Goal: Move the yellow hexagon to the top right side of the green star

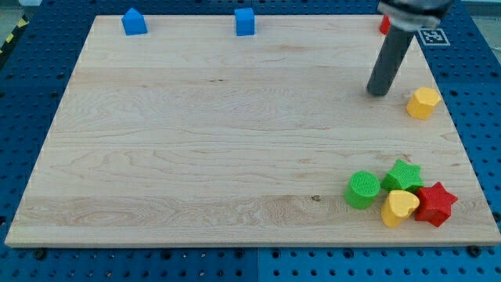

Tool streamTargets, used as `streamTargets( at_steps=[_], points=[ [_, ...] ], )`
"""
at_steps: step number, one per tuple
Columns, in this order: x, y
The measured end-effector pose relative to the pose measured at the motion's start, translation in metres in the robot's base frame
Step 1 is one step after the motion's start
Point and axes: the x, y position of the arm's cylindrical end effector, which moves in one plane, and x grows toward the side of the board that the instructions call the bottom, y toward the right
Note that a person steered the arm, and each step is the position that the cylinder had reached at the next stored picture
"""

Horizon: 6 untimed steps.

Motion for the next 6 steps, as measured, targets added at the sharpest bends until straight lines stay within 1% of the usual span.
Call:
streamTargets(
  at_steps=[1,2,3,4,6],
  points=[
    [-0.004,0.067],
    [0.003,0.068],
    [0.008,0.054],
    [0.038,0.054],
    [0.064,0.042]
  ],
)
